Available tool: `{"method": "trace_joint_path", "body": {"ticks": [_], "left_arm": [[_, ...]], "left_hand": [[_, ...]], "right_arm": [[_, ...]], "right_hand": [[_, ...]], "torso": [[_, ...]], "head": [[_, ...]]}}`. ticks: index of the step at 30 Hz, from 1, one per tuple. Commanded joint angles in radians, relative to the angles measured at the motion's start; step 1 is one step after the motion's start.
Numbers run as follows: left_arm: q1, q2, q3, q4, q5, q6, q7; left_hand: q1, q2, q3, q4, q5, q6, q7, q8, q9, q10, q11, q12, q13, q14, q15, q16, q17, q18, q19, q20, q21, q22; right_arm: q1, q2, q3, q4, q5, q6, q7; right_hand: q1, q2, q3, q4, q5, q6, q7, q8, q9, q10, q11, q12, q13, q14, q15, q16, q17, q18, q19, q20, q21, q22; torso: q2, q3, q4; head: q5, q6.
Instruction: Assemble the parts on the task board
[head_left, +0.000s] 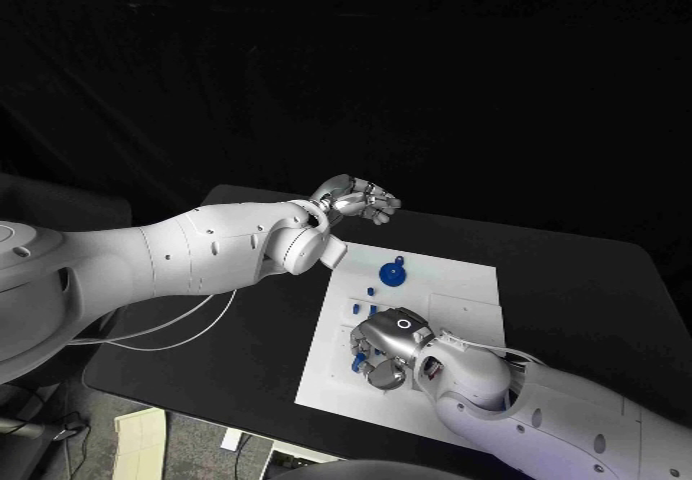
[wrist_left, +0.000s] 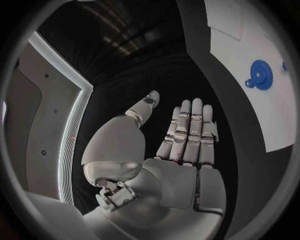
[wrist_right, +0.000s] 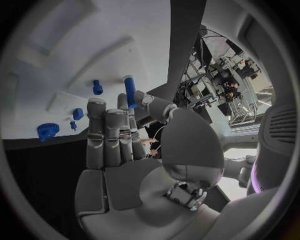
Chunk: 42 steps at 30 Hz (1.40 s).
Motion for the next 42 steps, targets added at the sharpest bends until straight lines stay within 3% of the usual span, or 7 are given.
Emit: {"method": "trace_joint_path", "body": {"ticks": [1, 17, 34, 42], "left_arm": [[0.001, 0.001, 0.001, 0.002, 0.007, 0.008, 0.007], [0.001, -0.001, 0.001, 0.002, 0.007, 0.008, 0.007], [0.001, -0.002, 0.001, 0.002, 0.007, 0.008, 0.005], [0.001, -0.002, 0.001, 0.002, 0.007, 0.008, 0.005]], "left_hand": [[-0.008, 0.001, 0.000, 0.006, 0.004, -0.007, -0.001, 0.004, -0.002, -0.004, -0.002, 0.005, -0.002, 0.005, -0.001, -0.005, 0.001, 0.017, 0.007, -0.001, -0.007, 0.002], [-0.009, 0.001, 0.000, 0.007, 0.004, -0.008, -0.001, 0.005, -0.002, -0.005, -0.002, 0.005, -0.002, 0.005, -0.001, -0.007, 0.003, 0.017, 0.007, -0.001, -0.008, 0.002], [-0.010, 0.001, -0.001, 0.008, 0.004, -0.009, -0.001, 0.006, -0.002, -0.005, -0.002, 0.006, -0.003, 0.005, -0.001, -0.008, 0.004, 0.017, 0.007, -0.001, -0.009, 0.003], [-0.010, 0.002, -0.001, 0.008, 0.004, -0.009, -0.001, 0.006, -0.003, -0.005, -0.002, 0.006, -0.003, 0.005, -0.001, -0.009, 0.005, 0.017, 0.007, -0.001, -0.009, 0.003]], "right_arm": [[-0.002, -0.003, -0.001, -0.002, -0.018, 0.020, -0.002], [-0.002, -0.009, -0.001, -0.001, -0.033, 0.041, -0.011], [-0.002, -0.012, -0.001, 0.005, -0.045, 0.026, -0.018], [-0.002, 0.008, -0.002, 0.003, -0.105, 0.058, -0.031]], "right_hand": [[0.007, 0.007, 0.005, -0.003, 0.002, 0.005, 0.000, 0.009, 0.018, 0.006, 0.001, 0.002, -0.001, -0.002, -0.008, 0.004, -0.002, 0.083, 0.007, -0.002, 0.006, 0.001], [0.007, 0.008, 0.005, -0.005, 0.002, 0.005, -0.001, 0.009, 0.019, 0.007, 0.001, 0.002, 0.000, -0.002, -0.008, 0.004, -0.002, 0.083, 0.007, -0.002, 0.007, 0.002], [0.006, 0.009, 0.005, -0.008, 0.002, 0.007, -0.001, 0.010, 0.020, 0.010, 0.000, 0.002, 0.002, -0.003, -0.009, 0.005, -0.001, 0.083, 0.007, -0.001, 0.007, 0.003], [0.006, 0.008, 0.005, -0.011, 0.002, 0.008, -0.002, 0.011, 0.021, 0.011, 0.000, 0.002, 0.002, -0.003, -0.009, 0.006, -0.001, 0.083, 0.007, -0.001, 0.008, 0.003]], "torso": [[0.000, 0.0000, 0.0009], [0.000, -0.0006, 0.0004], [0.000, 0.0002, 0.0002], [0.000, 0.0004, -0.0002]], "head": [[0.001, -0.003], [0.000, -0.004], [0.002, -0.006], [0.002, -0.005]]}}
